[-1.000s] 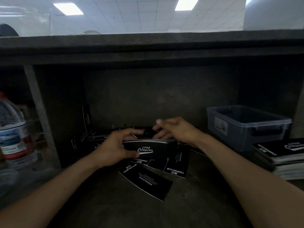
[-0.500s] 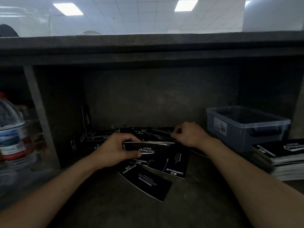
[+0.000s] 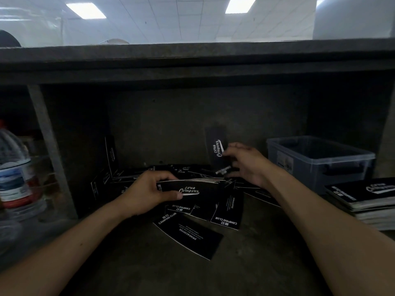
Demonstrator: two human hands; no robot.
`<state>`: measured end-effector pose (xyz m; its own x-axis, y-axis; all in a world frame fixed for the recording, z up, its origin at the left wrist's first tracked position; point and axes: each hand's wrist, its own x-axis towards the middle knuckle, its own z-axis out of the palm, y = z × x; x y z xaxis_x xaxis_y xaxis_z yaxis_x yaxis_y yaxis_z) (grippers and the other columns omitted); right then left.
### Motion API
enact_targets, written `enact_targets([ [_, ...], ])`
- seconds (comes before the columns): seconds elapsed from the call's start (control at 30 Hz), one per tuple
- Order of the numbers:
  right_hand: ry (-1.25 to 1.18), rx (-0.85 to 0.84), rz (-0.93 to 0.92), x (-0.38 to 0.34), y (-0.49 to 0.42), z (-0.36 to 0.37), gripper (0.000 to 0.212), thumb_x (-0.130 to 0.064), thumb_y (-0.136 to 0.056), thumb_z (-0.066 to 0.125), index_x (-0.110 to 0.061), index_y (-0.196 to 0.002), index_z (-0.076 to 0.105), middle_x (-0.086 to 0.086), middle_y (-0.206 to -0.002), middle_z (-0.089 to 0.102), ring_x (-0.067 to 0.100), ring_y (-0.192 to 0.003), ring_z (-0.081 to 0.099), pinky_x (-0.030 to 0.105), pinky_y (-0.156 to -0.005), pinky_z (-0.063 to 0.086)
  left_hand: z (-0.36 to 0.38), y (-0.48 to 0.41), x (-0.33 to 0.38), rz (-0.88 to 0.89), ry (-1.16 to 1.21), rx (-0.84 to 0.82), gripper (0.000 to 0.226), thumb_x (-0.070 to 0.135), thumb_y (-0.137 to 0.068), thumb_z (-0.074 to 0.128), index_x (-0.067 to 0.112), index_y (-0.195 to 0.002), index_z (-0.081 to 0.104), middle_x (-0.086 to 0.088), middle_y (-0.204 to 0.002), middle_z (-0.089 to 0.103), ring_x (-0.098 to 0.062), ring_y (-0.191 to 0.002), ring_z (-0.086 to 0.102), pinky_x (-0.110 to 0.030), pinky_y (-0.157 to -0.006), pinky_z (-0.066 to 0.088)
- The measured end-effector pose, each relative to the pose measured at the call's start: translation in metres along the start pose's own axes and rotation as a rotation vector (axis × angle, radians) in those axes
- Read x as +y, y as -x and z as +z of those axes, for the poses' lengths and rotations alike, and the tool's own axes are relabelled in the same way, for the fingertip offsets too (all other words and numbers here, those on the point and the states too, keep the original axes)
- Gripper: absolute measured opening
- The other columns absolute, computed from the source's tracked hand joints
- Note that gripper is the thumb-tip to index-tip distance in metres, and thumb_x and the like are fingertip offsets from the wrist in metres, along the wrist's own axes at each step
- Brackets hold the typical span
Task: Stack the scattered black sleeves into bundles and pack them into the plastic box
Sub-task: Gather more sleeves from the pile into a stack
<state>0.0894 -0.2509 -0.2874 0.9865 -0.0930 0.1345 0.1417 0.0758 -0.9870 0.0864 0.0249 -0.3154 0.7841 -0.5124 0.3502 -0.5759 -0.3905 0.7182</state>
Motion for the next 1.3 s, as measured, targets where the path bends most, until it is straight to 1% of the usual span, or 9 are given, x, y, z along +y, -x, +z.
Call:
enact_targets([
  [0.13, 0.123, -0.048, -0.077, 0.005, 0.0, -0.001, 0.039, -0.006, -0.079, 0.076, -0.019, -0.114, 0.063, 0.003, -0.105, 0.075, 0.019, -0.097, 0.069, 0.039, -0.087, 0.051, 0.001, 0.0, -0.002, -0.001, -0.004, -0.006, 0.018, 0.012, -0.078, 0.082, 0.013, -0.094, 0.075, -0.004, -0.095, 0.077, -0.018, -0.088, 0.074, -0.023, -0.079, 0.058],
  [0.27, 0.156, 0.053, -0.164, 0.008, 0.0, 0.01, 0.052, 0.005, -0.079, 0.073, -0.023, -0.12, 0.058, -0.001, -0.101, 0.071, 0.012, -0.088, 0.067, 0.027, -0.07, 0.053, 0.0, -0.001, -0.004, -0.003, -0.01, -0.013, 0.019, 0.014, -0.078, 0.082, 0.016, -0.095, 0.075, -0.001, -0.096, 0.077, -0.015, -0.088, 0.074, -0.024, -0.081, 0.057],
  [0.4, -0.052, 0.102, -0.253, 0.001, 0.001, 0.008, 0.061, 0.016, -0.076, 0.064, -0.03, -0.116, 0.059, 0.003, -0.103, 0.07, 0.017, -0.083, 0.069, 0.033, -0.065, 0.056, 0.0, -0.002, -0.006, 0.001, -0.026, 0.004, 0.023, 0.015, -0.076, 0.084, 0.018, -0.097, 0.076, 0.003, -0.101, 0.077, -0.009, -0.093, 0.073, -0.025, -0.086, 0.055],
  [0.6, -0.352, 0.03, -0.175, -0.007, 0.005, 0.013, 0.047, 0.017, -0.084, 0.046, -0.019, -0.101, 0.07, 0.005, -0.09, 0.065, 0.019, -0.081, 0.062, 0.043, -0.081, 0.054, 0.0, -0.003, -0.009, -0.003, -0.039, 0.042, 0.038, 0.016, -0.068, 0.089, 0.025, -0.102, 0.074, 0.01, -0.116, 0.071, -0.001, -0.107, 0.067, -0.02, -0.095, 0.05],
  [0.73, -0.427, -0.074, -0.026, -0.003, 0.005, 0.015, 0.019, -0.001, -0.092, 0.06, -0.019, -0.094, 0.067, 0.002, -0.084, 0.071, 0.022, -0.087, 0.071, 0.046, -0.085, 0.054, 0.0, -0.003, -0.01, -0.005, 0.051, 0.032, 0.076, 0.008, -0.066, 0.09, 0.025, -0.132, 0.056, 0.007, -0.127, 0.067, -0.004, -0.117, 0.064, -0.023, -0.099, 0.05],
  [0.97, -0.153, -0.093, 0.087, 0.007, 0.007, 0.011, 0.015, -0.012, -0.086, 0.071, -0.021, -0.098, 0.071, -0.002, -0.094, 0.076, 0.015, -0.09, 0.071, 0.033, -0.082, 0.055, 0.003, 0.0, -0.005, 0.011, 0.117, 0.065, 0.066, -0.005, -0.074, 0.081, 0.024, -0.128, 0.058, 0.004, -0.106, 0.077, -0.01, -0.098, 0.073, -0.018, -0.082, 0.056],
  [1.17, 0.397, 0.119, 0.004, 0.021, 0.001, 0.007, 0.028, -0.019, -0.093, 0.052, -0.01, -0.107, 0.075, 0.003, -0.109, 0.075, 0.017, -0.099, 0.068, 0.03, -0.084, 0.05, 0.0, 0.001, 0.0, 0.042, 0.044, 0.026, 0.058, 0.001, -0.074, 0.083, 0.026, -0.123, 0.065, 0.014, -0.11, 0.073, -0.003, -0.102, 0.07, -0.015, -0.083, 0.054],
  [1.23, 0.758, 0.05, -0.127, 0.035, -0.004, -0.001, 0.03, -0.014, -0.097, 0.049, -0.013, -0.116, 0.072, 0.002, -0.125, 0.068, 0.018, -0.117, 0.06, 0.026, -0.101, 0.043, 0.001, 0.002, -0.002, 0.039, 0.037, 0.006, 0.063, 0.006, -0.072, 0.086, 0.031, -0.126, 0.064, 0.008, -0.11, 0.074, -0.003, -0.107, 0.068, -0.018, -0.088, 0.055],
  [1.3, 1.099, -0.045, -0.209, 0.044, -0.008, -0.011, 0.028, -0.018, -0.095, 0.056, -0.02, -0.119, 0.071, 0.001, -0.124, 0.069, 0.019, -0.118, 0.06, 0.024, -0.1, 0.043, 0.0, 0.002, -0.004, 0.044, 0.005, 0.011, 0.06, 0.01, -0.074, 0.086, 0.033, -0.125, 0.064, 0.004, -0.107, 0.074, -0.003, -0.106, 0.068, -0.018, -0.089, 0.055],
])
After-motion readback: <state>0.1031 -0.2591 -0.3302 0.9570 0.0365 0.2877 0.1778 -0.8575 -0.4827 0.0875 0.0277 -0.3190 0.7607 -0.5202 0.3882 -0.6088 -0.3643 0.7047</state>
